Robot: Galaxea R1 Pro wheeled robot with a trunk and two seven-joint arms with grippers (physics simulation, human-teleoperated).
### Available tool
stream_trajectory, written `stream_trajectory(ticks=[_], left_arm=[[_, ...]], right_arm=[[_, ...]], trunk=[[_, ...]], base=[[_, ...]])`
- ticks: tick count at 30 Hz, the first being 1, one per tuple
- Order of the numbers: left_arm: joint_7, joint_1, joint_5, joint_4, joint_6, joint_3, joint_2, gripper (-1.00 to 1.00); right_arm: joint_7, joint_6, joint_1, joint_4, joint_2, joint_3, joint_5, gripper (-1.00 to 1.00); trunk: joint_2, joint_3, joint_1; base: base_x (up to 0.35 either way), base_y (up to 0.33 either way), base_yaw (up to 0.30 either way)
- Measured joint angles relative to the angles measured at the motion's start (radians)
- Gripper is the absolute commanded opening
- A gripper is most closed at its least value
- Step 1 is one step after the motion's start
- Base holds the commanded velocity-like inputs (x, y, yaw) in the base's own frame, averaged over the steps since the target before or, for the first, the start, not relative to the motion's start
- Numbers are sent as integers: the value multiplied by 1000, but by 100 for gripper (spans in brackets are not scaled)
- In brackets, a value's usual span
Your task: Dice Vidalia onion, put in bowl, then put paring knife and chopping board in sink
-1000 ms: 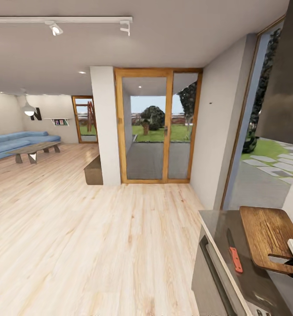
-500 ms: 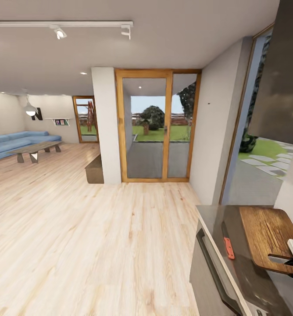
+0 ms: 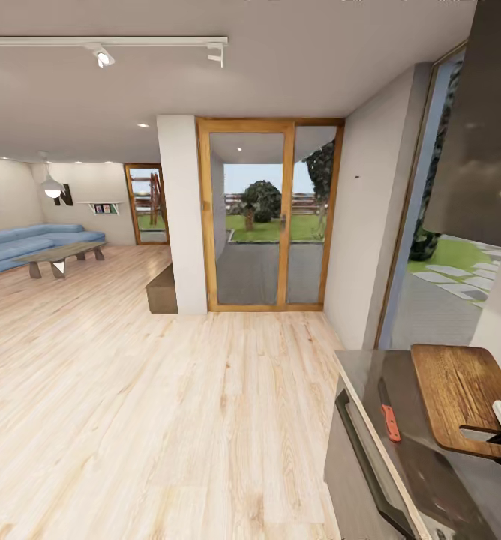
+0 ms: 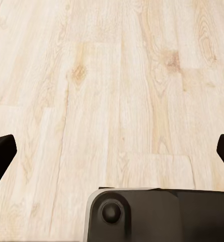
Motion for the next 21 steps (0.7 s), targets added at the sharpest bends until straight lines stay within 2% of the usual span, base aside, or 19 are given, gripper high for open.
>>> stream_trajectory(ticks=[9, 21], left_arm=[[0, 0, -1, -1, 0, -1, 0, 100], [0, 0, -1, -1, 0, -1, 0, 100]], right_arm=[[0, 0, 0, -4, -1, -1, 1, -100], [0, 0, 0, -5, -2, -1, 1, -100]], trunk=[[0, 0, 0], [0, 0, 0]], base=[[-180, 0, 0], [-17, -8, 0]])
